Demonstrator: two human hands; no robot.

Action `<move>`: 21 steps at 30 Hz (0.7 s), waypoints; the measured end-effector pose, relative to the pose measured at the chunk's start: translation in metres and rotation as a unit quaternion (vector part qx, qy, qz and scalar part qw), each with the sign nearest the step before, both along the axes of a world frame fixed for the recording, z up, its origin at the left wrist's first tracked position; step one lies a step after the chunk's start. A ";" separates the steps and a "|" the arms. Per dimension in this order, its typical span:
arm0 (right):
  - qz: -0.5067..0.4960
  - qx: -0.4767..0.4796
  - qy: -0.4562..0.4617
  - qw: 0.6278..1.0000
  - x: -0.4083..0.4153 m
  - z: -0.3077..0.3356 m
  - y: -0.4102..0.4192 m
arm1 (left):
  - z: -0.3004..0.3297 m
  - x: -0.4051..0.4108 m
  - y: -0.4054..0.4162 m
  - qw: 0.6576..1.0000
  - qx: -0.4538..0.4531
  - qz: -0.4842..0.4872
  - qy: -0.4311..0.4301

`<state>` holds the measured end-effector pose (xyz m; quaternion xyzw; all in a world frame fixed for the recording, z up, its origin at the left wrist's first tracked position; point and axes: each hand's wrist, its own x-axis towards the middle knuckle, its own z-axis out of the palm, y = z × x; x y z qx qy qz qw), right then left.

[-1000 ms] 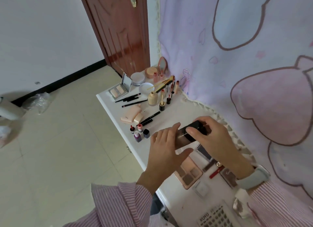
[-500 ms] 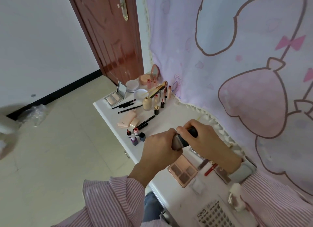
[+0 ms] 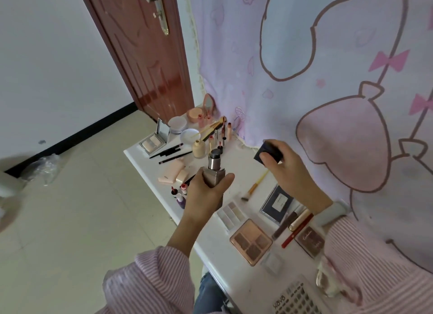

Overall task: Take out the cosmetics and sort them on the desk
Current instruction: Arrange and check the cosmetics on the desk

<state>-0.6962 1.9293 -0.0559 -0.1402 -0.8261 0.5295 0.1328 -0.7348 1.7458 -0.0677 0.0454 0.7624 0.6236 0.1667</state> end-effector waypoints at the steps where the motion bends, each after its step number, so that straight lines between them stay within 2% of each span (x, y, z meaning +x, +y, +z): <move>1: -0.007 -0.016 -0.020 1.000 -0.001 -0.013 -0.002 | -0.003 -0.003 0.005 1.000 0.015 -0.008 -0.012; 5: -0.002 -0.019 -0.093 0.995 -0.002 -0.051 0.006 | -0.029 -0.014 0.010 0.989 0.112 -0.067 -0.073; 9: -0.033 0.017 -0.112 0.993 -0.013 -0.075 0.011 | -0.048 -0.023 0.023 0.977 0.137 -0.046 -0.160; 14: -0.071 0.031 -0.128 0.989 -0.038 -0.100 0.020 | -0.070 -0.044 0.050 0.994 0.006 0.022 -0.103; 21: -0.127 0.024 -0.140 0.982 -0.085 -0.134 0.036 | -0.098 -0.094 0.090 0.999 -0.008 0.020 -0.041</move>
